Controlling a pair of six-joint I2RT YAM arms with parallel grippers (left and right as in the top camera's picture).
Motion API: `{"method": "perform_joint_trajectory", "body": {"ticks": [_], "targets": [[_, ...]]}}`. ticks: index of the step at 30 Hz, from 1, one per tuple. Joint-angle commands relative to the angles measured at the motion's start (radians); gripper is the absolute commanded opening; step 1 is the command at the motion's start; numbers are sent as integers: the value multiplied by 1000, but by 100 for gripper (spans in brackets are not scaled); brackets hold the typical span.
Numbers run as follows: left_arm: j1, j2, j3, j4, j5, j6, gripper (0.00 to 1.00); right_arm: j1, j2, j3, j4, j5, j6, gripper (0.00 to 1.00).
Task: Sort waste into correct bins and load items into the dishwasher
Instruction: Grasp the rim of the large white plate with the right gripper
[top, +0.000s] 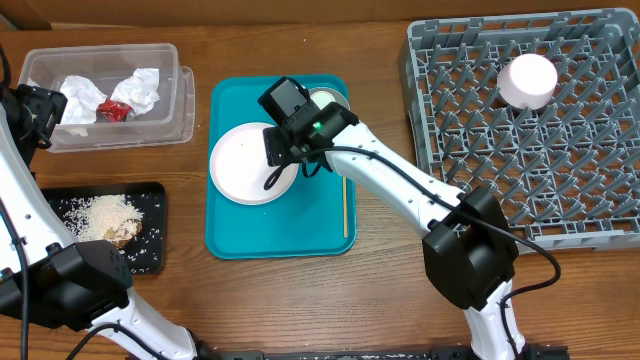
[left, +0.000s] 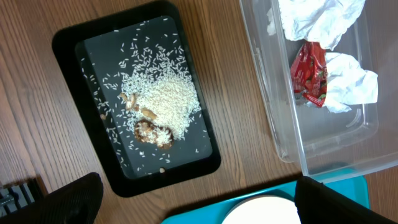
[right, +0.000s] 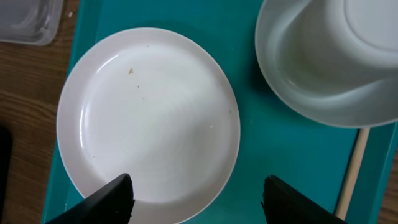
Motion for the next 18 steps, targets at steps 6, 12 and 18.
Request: {"method": "perform_joint_trajectory", "body": {"ticks": [6,12,18], "targets": [[-7,10,0,1,1,-13,100,0,106,5,-32,-39,121,53],[-7,10,0,1,1,-13,100,5,135,5,-48,-39,165,49],[-7,10,0,1,1,-13,100,18,159,0,-55,-39,175,45]]}}
